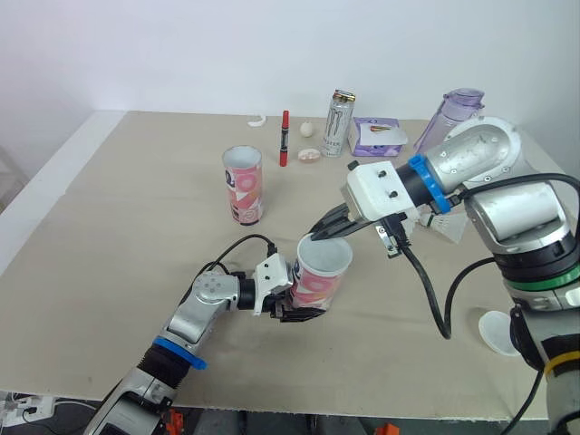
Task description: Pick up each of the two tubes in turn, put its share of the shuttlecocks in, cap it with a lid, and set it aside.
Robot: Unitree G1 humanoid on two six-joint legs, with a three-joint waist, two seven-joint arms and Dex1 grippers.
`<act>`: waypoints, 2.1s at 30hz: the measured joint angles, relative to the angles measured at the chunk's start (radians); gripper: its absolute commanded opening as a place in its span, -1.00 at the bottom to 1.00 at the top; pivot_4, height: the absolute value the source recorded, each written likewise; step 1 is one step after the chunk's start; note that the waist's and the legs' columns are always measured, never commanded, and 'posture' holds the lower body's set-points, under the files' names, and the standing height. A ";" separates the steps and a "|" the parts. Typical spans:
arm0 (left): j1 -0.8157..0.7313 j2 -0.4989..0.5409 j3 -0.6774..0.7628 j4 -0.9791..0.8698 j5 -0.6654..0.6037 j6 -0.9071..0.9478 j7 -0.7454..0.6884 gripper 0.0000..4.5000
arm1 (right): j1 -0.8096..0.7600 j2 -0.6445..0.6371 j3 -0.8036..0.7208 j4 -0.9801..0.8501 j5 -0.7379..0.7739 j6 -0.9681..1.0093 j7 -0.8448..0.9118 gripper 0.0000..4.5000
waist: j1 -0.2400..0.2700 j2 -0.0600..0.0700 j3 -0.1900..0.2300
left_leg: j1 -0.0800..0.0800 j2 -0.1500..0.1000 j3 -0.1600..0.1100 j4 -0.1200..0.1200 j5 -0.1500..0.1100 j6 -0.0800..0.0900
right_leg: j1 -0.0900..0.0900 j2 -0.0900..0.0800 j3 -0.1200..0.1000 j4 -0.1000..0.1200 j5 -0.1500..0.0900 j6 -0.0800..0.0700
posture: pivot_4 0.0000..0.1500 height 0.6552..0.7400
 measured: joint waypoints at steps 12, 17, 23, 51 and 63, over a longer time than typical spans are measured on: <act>0.001 0.000 0.000 -0.007 0.000 0.013 0.008 0.53 | -0.033 0.012 0.000 0.039 -0.018 -0.029 0.009 -0.97 | 0.000 0.000 0.000 | 0.000 0.000 0.000 0.000 0.000 0.000 | 0.000 0.000 0.000 0.000 0.000 0.000 | 1.00 1.00; 0.001 0.000 0.000 -0.008 -0.001 0.016 0.008 0.53 | -0.039 0.012 0.000 0.039 -0.015 -0.017 0.019 -0.97 | 0.000 0.000 0.000 | 0.000 0.000 0.000 0.000 0.000 0.000 | 0.000 0.000 0.000 0.000 0.000 0.000 | 1.00 1.00; 0.001 0.000 0.000 -0.009 -0.001 0.019 0.008 0.53 | -0.054 0.007 0.000 0.039 -0.003 0.010 0.026 -0.97 | -0.001 0.000 0.000 | 0.000 0.000 0.000 0.000 0.000 0.000 | 0.000 0.000 0.000 0.000 0.002 -0.004 | 1.00 1.00; 0.000 0.000 0.000 -0.009 -0.001 0.023 0.011 0.53 | -0.116 -0.022 0.000 0.017 0.035 0.059 0.046 -0.97 | -0.003 0.000 0.000 | 0.000 0.000 0.000 -0.001 0.000 0.000 | -0.001 0.000 0.000 0.000 0.003 -0.005 | 1.00 1.00; 0.001 0.000 -0.001 -0.011 -0.001 0.025 0.013 0.53 | -0.076 -0.022 0.004 0.018 0.005 0.012 0.046 -0.97 | -0.003 0.000 0.000 | 0.000 0.000 0.000 -0.001 0.000 0.000 | -0.001 0.000 0.000 0.000 0.002 -0.005 | 1.00 1.00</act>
